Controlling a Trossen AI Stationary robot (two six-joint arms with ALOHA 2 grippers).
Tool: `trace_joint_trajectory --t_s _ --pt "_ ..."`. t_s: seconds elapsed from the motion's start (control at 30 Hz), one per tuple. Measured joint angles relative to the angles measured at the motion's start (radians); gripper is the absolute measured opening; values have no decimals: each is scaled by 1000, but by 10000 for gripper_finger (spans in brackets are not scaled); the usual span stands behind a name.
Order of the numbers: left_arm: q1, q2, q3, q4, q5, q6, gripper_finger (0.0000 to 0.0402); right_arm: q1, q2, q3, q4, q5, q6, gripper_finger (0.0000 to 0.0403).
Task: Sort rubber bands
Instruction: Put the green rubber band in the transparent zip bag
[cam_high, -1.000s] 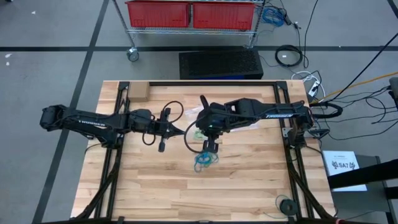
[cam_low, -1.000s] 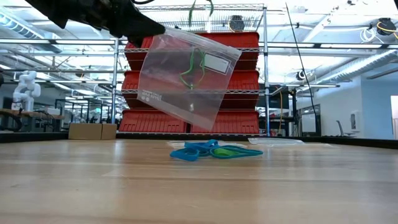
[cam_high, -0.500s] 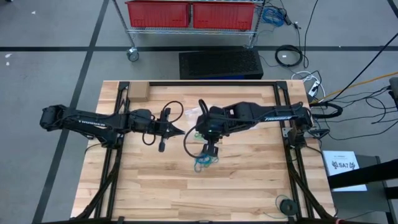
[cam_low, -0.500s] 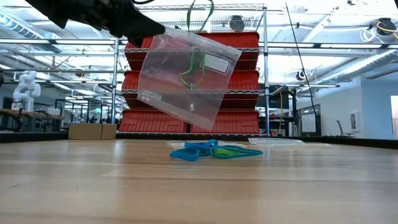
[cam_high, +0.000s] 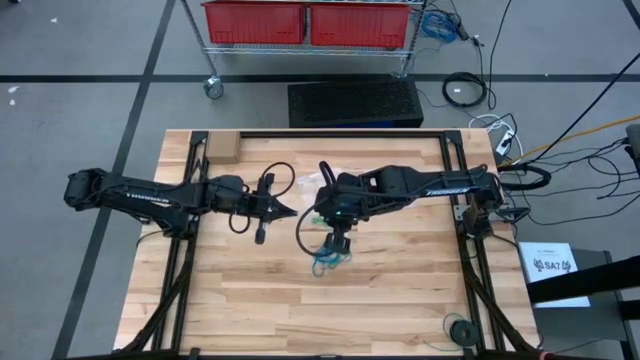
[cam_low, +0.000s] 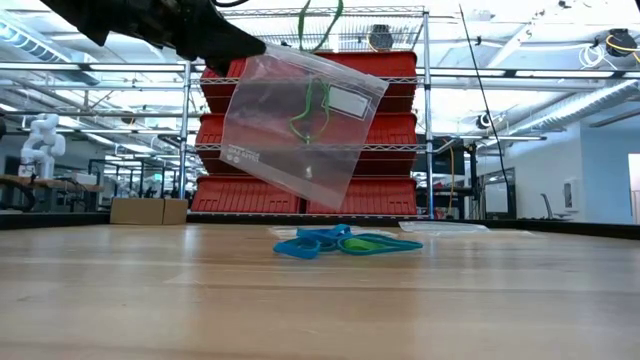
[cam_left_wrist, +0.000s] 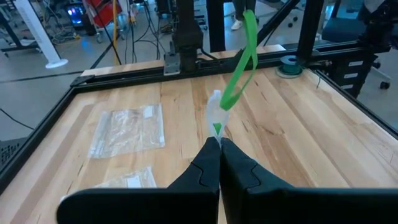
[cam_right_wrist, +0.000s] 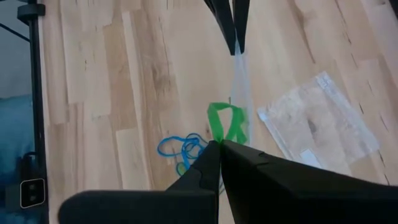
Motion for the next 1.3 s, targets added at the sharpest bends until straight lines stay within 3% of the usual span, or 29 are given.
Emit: trace_joint_trajectory --t_s 0.53,1.3 --pt "0 0 2 3 0 3 0 -63 67 -2 -14 1 -67 0" --pt "0 0 2 17 -23 -21 0 -62 141 -1 54 6 -98 0"
